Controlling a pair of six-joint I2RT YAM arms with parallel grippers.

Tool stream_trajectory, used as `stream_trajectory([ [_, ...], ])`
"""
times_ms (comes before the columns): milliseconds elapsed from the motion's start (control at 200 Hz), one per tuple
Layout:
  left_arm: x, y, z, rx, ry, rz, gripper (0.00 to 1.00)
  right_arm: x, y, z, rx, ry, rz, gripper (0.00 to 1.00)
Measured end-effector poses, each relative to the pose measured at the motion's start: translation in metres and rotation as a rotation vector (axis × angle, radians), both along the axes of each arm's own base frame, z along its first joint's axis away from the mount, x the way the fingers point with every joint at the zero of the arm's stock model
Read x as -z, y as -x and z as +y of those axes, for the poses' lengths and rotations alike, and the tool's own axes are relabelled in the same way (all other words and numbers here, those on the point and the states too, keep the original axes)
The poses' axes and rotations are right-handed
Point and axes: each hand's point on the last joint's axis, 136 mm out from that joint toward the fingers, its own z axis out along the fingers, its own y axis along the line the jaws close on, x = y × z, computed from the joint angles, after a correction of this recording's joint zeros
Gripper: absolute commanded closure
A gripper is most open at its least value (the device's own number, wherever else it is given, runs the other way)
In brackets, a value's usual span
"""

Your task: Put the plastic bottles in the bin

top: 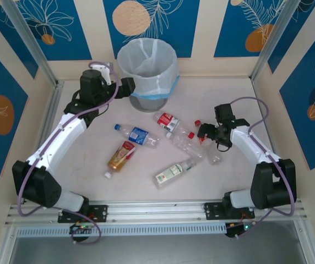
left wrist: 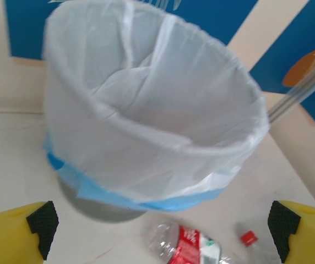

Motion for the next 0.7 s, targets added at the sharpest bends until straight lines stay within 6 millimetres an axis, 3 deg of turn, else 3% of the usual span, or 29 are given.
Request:
stream_trajectory([
  [225,0.022,0.018,0.033,-0.136,-0.061,0.041,0.01,0.021,0.002,0.004,-0.027,-0.003,0.096,0.01],
  [515,0.073,0.026,0.058,-0.275,-0.102,0.158,0.01,0.029,-0.013,0.017,-0.076,0.008,0.145,0.03],
  [700,0.075,0.025,0.065,-0.317,-0.105,0.160,0.01,0.041,-0.013,0.023,-0.105,0.063,0.195,0.04],
])
